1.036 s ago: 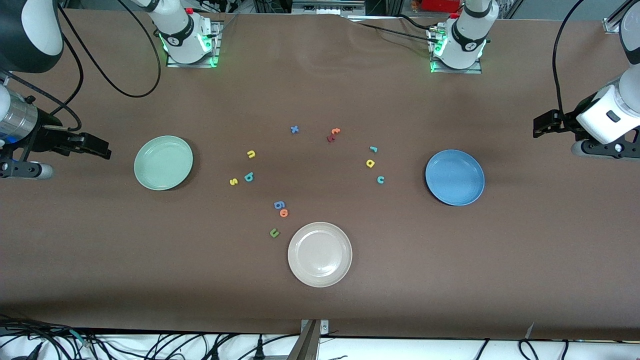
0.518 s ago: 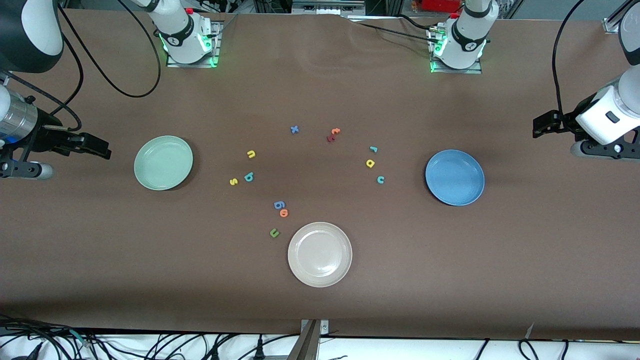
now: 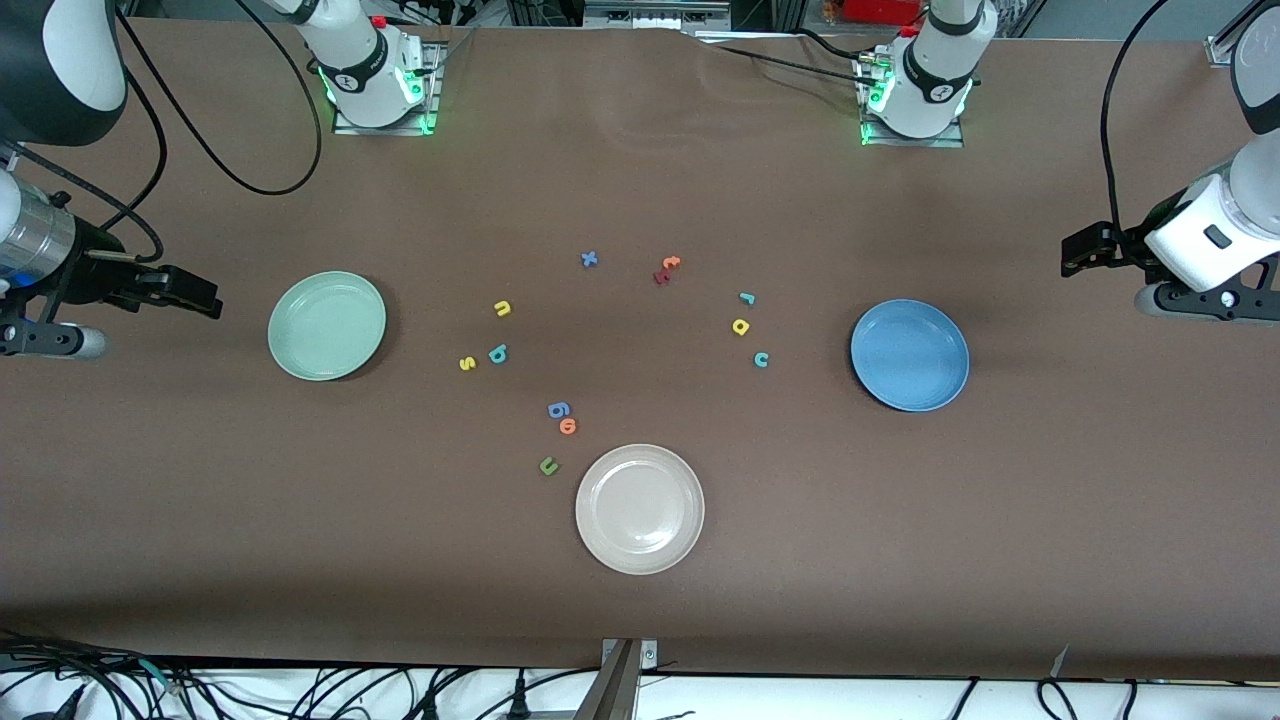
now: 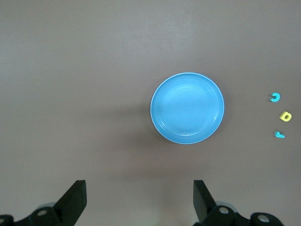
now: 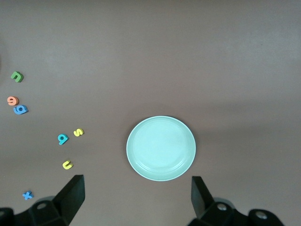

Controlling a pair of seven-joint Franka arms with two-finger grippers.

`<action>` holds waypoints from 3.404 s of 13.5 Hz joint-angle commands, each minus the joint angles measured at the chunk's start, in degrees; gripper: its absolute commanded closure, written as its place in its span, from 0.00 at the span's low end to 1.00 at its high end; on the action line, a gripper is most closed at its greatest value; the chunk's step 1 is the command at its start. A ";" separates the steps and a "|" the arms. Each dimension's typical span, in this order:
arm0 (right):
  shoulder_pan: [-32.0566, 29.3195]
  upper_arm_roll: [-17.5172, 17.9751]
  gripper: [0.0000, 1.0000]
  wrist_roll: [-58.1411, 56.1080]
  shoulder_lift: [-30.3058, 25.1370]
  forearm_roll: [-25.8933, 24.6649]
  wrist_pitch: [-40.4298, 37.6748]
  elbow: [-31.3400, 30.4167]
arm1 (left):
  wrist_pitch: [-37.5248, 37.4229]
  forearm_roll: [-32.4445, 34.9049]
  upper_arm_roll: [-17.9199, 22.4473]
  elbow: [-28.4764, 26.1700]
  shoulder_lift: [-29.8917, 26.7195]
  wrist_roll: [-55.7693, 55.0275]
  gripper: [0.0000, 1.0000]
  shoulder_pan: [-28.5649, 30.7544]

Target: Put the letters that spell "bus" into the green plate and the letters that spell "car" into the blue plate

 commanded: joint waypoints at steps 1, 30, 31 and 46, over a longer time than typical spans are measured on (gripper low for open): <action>0.15 0.03 0.00 0.49 -0.19 -0.55 -0.53 0.19 | -0.13 -1.54 0.14 -0.36 -0.38 1.25 0.00 -0.04; 0.23 0.03 0.00 0.49 -0.19 -0.55 -0.53 0.10 | -0.31 -1.45 0.14 -0.53 -0.21 1.25 0.00 -0.22; 0.23 0.03 0.00 0.49 -0.19 -0.55 -0.53 0.19 | -0.31 -1.45 0.14 -0.45 -0.21 1.25 0.00 -0.22; 1.55 0.64 0.01 6.00 0.77 -0.29 -0.53 -0.08 | -0.04 -2.50 -5.12 -0.53 3.30 -3.13 0.00 -0.39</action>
